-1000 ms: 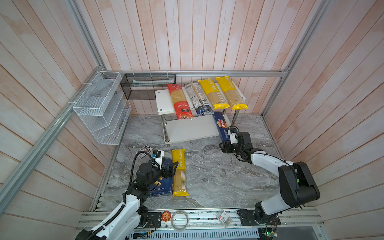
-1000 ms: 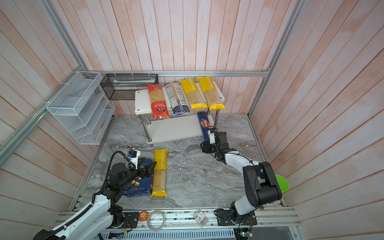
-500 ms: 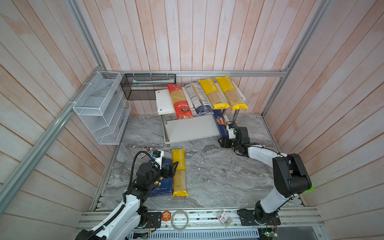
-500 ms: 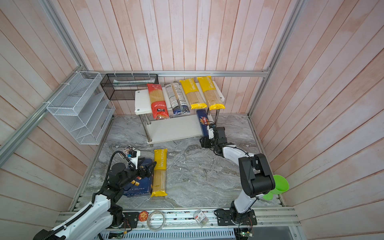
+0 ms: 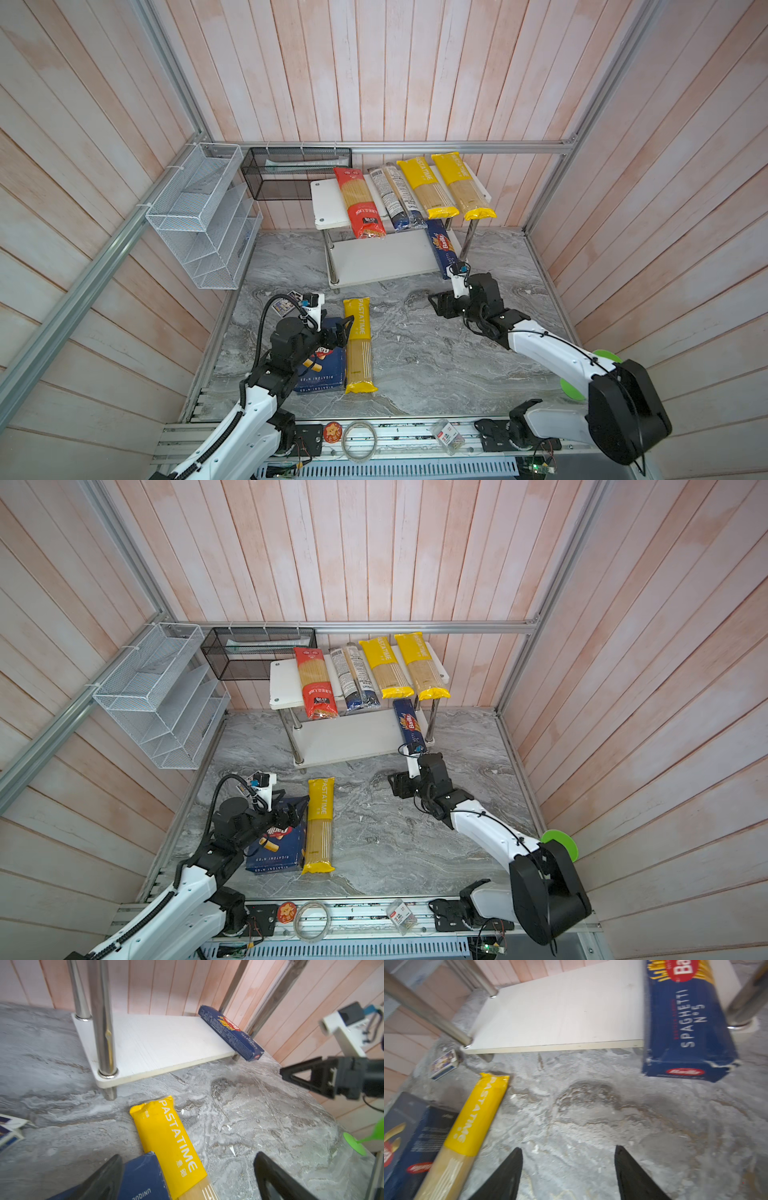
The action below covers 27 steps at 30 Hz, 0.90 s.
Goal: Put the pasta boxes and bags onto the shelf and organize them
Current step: 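Draw the right gripper back toward the yellow PASTATIME bag while the left arm shifts slightly, then lower the right gripper onto the yellow PASTATIME bag and close on it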
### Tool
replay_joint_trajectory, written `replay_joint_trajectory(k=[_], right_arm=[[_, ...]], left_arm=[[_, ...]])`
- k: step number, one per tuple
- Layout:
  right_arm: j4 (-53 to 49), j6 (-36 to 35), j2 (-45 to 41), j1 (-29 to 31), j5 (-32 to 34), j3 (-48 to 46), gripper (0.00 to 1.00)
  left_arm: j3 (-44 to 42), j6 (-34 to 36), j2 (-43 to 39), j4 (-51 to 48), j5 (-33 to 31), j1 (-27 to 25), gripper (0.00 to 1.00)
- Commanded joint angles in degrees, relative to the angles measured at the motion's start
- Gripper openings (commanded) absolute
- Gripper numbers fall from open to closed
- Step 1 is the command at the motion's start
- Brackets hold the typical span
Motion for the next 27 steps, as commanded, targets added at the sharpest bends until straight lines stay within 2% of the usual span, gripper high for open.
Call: replay_joint_trajectory(k=[1, 6, 12, 14, 19, 27], right_arm=[[-3.11, 5.48, -1.89, 6.62, 5.61, -1.87, 0.70], [-2.83, 10.50, 2.14, 17.58, 9.08, -0.40, 0.72], [-2.61, 15.11, 10.35, 27.70, 15.13, 4.49, 0.75], [-2.46, 16.01, 12.85, 29.50, 16.19, 6.14, 0.76], [-4.29, 17.00, 19.66, 32.69, 18.08, 12.77, 0.78], [-5.76, 16.46, 29.45, 33.93, 16.01, 21.50, 0.88]], left_arm=[[4.38, -2.04, -3.58, -11.83, -7.68, -0.12, 1.00], [1.98, -4.00, -9.56, -16.11, -14.42, 0.15, 1.00], [-0.55, -1.08, -15.41, -13.10, -15.35, 0.21, 1.00], [-0.22, -1.38, -15.19, -14.00, -17.11, 0.37, 1.00], [0.34, -1.23, -12.73, -13.24, -16.94, 0.39, 1.00], [0.77, -1.62, -11.10, -13.46, -17.59, 0.46, 1.00]])
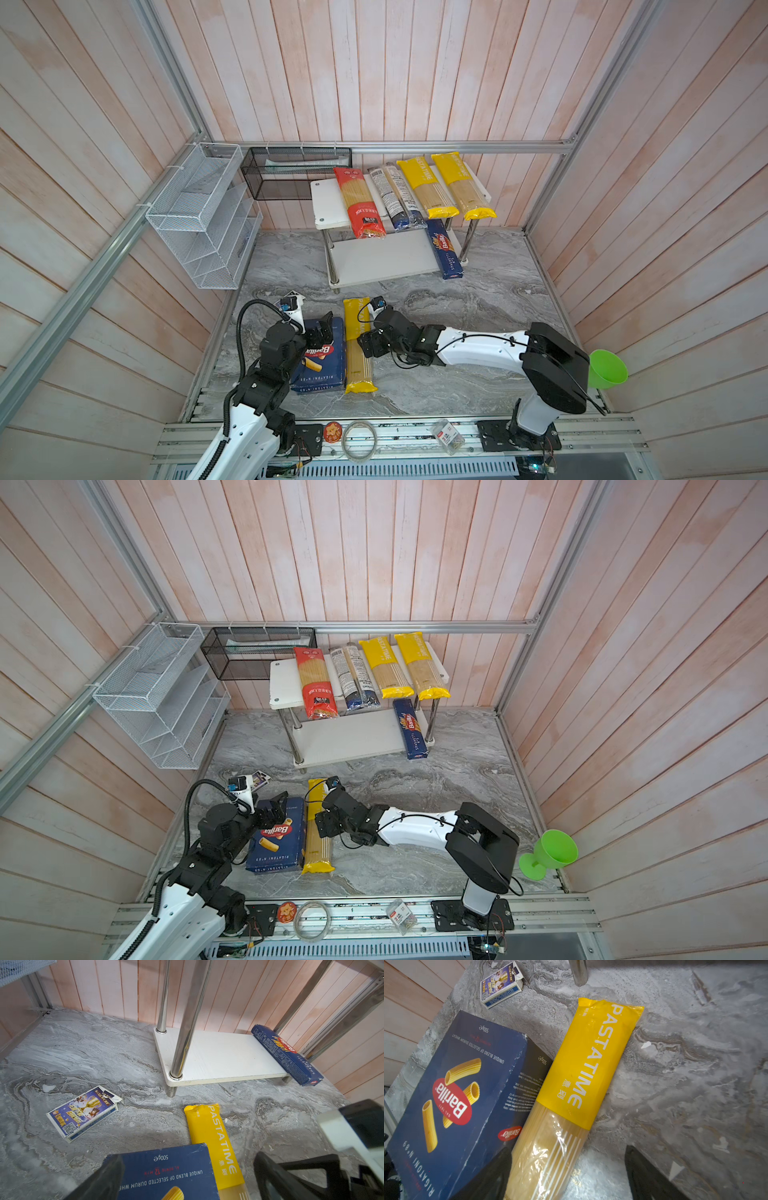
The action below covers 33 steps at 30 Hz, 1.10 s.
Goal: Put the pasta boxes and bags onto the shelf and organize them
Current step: 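Lower the right gripper onto the yellow PASTATIME bag and close on it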
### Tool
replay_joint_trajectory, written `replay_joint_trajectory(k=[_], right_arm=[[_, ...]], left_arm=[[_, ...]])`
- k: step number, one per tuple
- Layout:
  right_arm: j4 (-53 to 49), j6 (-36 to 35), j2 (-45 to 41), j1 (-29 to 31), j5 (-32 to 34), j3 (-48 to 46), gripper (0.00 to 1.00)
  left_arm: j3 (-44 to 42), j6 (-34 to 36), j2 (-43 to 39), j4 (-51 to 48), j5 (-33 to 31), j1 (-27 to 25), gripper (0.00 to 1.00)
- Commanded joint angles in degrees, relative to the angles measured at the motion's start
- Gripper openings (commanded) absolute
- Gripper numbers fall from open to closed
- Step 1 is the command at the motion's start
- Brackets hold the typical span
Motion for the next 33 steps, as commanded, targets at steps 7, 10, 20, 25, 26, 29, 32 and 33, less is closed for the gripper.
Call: replay_joint_trajectory(k=[7, 10, 20, 25, 26, 29, 32, 33], right_arm=[[-8.13, 0.62, 9.55, 1.61, -1.00, 7.33, 0.93], [-6.40, 0.54, 11.13, 2.53, -2.25, 7.34, 0.98], [-10.89, -0.21, 13.66, 2.91, 1.81, 10.16, 0.98], [-12.12, -0.30, 13.17, 2.91, 4.54, 8.72, 0.98], [-11.69, -0.63, 13.13, 2.90, 4.83, 8.05, 0.98], [-12.21, -1.03, 13.39, 2.90, 5.74, 7.06, 0.98], [-11.93, -0.80, 12.43, 2.82, 6.52, 4.90, 0.98], [-10.77, -0.71, 11.50, 2.68, 6.70, 3.31, 0.98]], left_arm=[[0.22, -0.38, -4.34, -2.90, -1.58, 0.34, 1.00], [-0.66, -0.73, -8.24, -3.78, -2.02, 0.33, 1.00], [-0.52, -0.62, -8.23, -4.00, -1.73, 0.33, 1.00], [-0.59, -0.48, -8.45, -3.93, -1.55, 0.33, 1.00], [-0.69, -0.64, -8.77, -4.01, -1.70, 0.37, 1.00], [-0.76, -0.57, -9.59, -4.37, -1.65, 0.33, 1.00], [-0.86, -0.65, -9.91, -4.41, -1.64, 0.31, 1.00], [-0.86, -0.67, -9.72, -4.43, -1.63, 0.31, 1.00]])
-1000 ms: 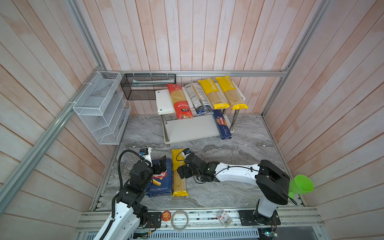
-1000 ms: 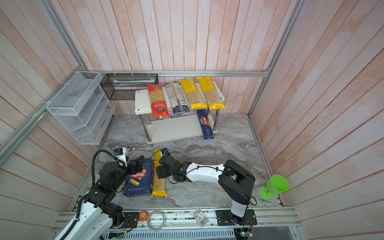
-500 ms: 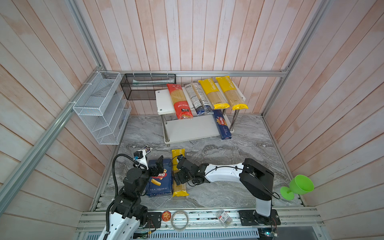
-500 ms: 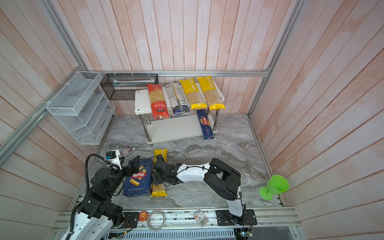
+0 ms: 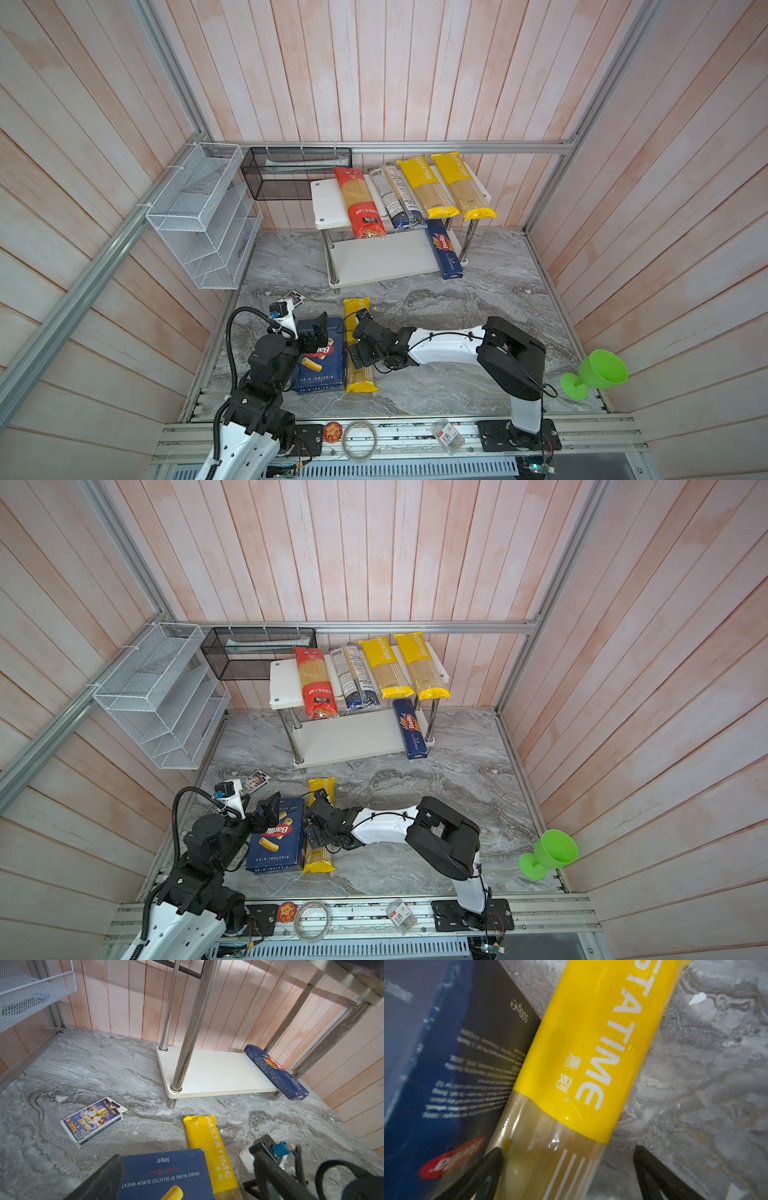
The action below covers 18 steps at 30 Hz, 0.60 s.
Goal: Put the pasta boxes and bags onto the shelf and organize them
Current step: 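Lower the right gripper onto the yellow PASTATIME bag and close on it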
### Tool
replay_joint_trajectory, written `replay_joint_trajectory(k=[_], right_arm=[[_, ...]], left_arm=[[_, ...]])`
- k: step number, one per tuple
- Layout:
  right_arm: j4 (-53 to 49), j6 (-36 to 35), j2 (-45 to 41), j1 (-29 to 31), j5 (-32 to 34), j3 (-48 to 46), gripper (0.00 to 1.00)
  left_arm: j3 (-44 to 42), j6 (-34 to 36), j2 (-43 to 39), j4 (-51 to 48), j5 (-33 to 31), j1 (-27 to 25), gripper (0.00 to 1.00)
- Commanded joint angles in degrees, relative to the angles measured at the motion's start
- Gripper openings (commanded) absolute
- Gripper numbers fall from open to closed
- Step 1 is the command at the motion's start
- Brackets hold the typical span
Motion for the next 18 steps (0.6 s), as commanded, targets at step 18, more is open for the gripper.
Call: replay_joint_trajectory(k=[18], right_arm=[[4.60, -8.86, -17.37, -2.56, -5.07, -17.22, 0.98]], left_arm=[[-1.27, -3.48, 4.63, 5.48, 6.86, 0.20, 1.00]])
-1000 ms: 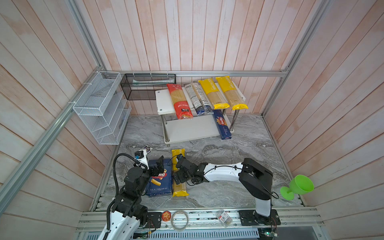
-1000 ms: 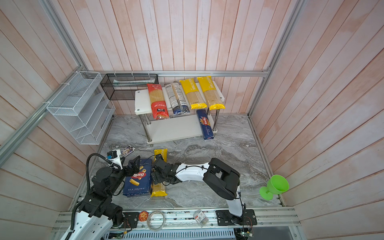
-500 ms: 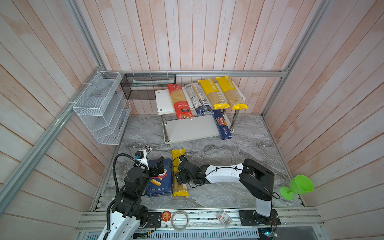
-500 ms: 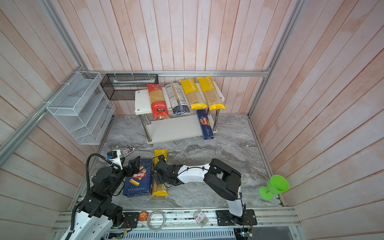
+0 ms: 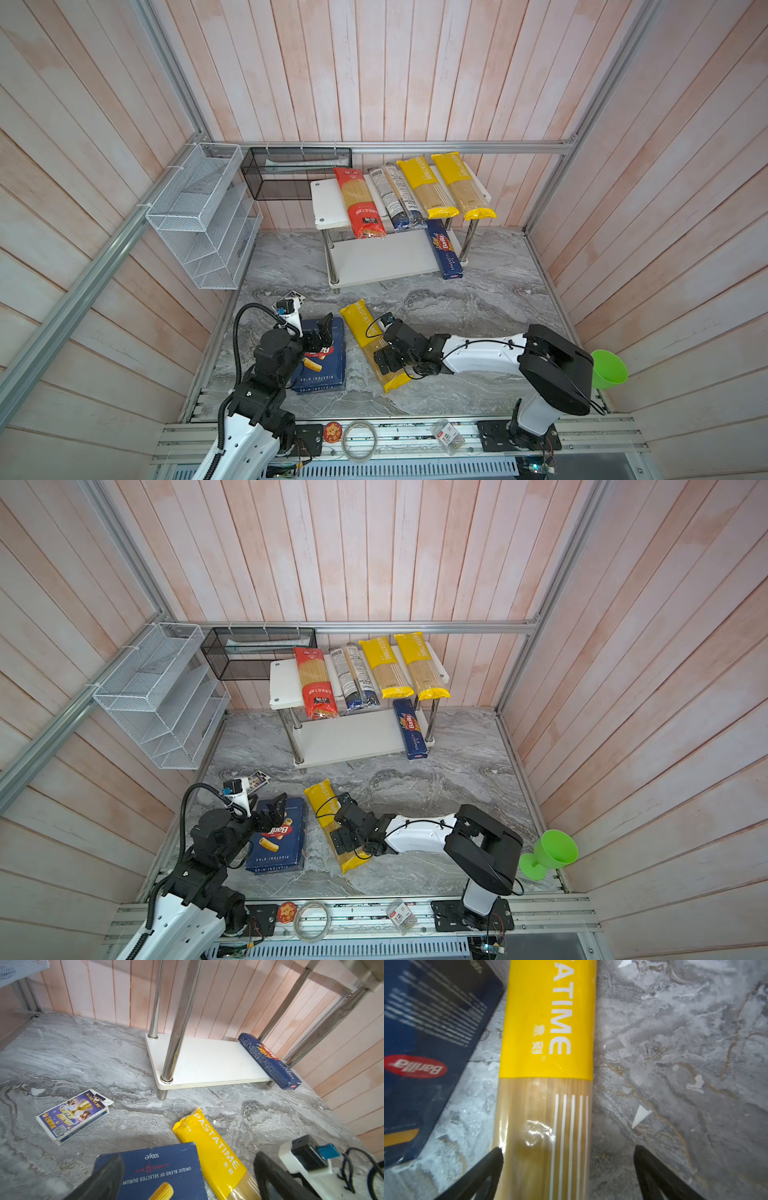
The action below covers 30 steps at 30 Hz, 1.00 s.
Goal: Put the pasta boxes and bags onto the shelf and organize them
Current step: 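Lower the right gripper onto the yellow PASTATIME bag and close on it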
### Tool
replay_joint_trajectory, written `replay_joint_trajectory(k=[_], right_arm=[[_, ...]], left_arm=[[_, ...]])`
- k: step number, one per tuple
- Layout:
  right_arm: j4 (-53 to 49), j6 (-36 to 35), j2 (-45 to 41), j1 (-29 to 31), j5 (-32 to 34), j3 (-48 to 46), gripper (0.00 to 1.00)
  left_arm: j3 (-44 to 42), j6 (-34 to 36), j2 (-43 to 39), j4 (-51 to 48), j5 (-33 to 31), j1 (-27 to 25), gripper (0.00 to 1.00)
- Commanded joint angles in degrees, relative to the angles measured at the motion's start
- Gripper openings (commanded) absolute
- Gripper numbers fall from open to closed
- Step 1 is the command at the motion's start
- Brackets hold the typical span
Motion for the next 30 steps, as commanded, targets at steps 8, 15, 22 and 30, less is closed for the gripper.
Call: replay_joint_trajectory(k=[8, 15, 22, 30], right_arm=[[-3.01, -6.41, 4.96, 2.47, -0.74, 4.47, 0.98], [-5.55, -5.93, 7.76, 2.48, 2.22, 7.03, 0.98], [-4.86, -3.83, 9.79, 2.50, 2.22, 6.19, 0.98], [-2.37, -3.09, 12.41, 2.52, 1.81, 5.58, 0.98]], left_arm=[[-5.49, -2.93, -1.66, 6.44, 2.05, 0.20, 1.00], [-12.28, -4.52, -2.38, 12.19, 0.74, 0.23, 1.00], [-12.56, -3.72, -0.80, 13.81, 1.93, 0.25, 1.00], [-11.98, -3.01, 2.60, 15.36, 4.19, 0.26, 1.00]])
